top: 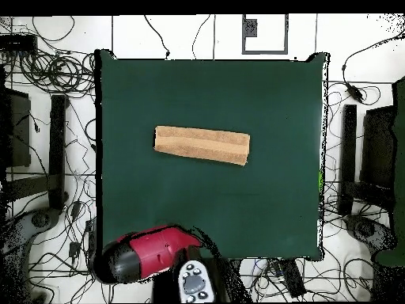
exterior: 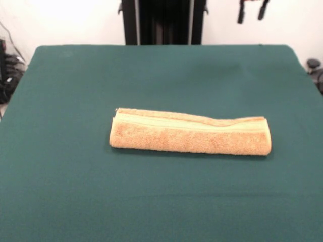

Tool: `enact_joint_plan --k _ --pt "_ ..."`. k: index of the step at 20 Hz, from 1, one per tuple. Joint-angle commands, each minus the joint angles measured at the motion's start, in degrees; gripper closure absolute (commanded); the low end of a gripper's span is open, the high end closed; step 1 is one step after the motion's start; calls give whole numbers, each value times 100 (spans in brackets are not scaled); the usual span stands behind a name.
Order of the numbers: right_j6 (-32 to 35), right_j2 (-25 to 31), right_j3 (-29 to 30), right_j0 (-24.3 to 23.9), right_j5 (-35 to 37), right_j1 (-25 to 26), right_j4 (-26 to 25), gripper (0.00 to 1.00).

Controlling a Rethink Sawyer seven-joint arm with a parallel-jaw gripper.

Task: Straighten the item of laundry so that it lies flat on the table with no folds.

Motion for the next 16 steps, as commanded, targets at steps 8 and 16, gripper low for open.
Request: enact_joint_plan --k 8,16 --pt "732 -361 -175 -824 -179 443 116 0" --pt "506 -440 -594 -1176 -268 926 -90 0"
